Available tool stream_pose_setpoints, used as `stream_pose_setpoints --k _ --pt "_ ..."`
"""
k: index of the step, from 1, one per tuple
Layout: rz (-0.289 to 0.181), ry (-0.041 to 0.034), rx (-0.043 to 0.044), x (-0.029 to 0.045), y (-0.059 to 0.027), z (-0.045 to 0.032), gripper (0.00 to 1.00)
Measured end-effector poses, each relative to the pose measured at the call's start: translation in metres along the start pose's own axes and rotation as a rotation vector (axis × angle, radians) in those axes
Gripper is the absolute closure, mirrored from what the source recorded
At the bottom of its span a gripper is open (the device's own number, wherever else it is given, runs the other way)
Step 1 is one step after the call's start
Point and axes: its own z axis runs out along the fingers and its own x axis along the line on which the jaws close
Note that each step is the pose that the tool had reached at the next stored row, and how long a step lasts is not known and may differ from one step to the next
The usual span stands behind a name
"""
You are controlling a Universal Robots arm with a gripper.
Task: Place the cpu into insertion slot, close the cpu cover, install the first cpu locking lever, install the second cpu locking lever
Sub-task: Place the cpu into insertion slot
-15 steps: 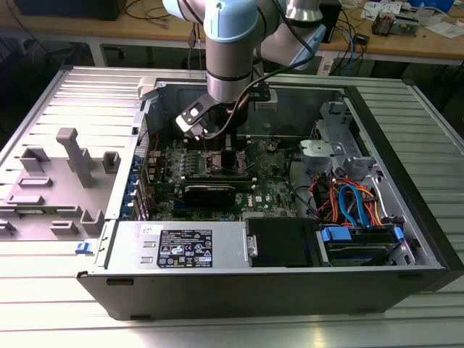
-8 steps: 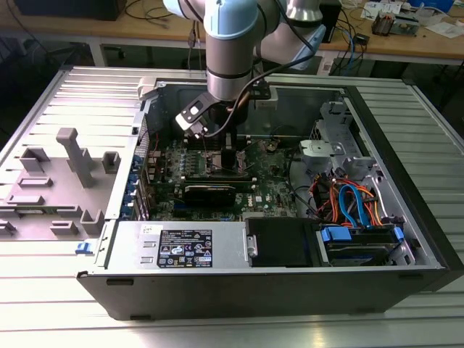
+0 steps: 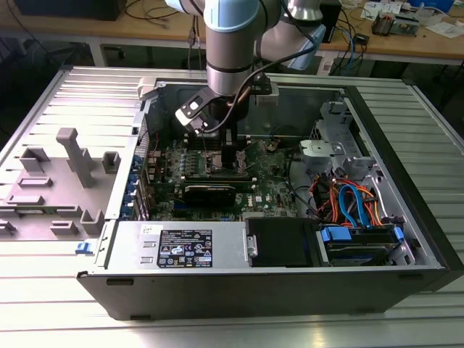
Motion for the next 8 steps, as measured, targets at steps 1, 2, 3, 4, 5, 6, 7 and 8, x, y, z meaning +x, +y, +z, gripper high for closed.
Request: stream_pose_setpoints --k 1,2,3,4,5,6,7,8 --pt "0.000 -0.0006 -0.0001 0.0000 0.0001 -0.0020 0.40" --pt "0.000 -0.0012 0.0000 -0.0001 0.0001 -0.0035 0.53" --pt "0.000 -0.0013 0.0000 -0.0001 0.0002 -0.0043 0.53" --pt "0.000 -0.0015 -0.0001 -0.0001 0.0002 -0.0050 0.58" --pt "0.000 -0.0016 -0.0001 -0.0002 0.0002 -0.0057 0.65" --pt "0.000 -0.0016 -0.0001 -0.0002 0.0003 -0.0063 0.71" --pt "0.000 -0.0017 -0.0001 -0.0002 0.0003 -0.0069 0.76" --pt "0.000 -0.0017 -0.0001 -0.0002 0.0003 -0.0076 0.76"
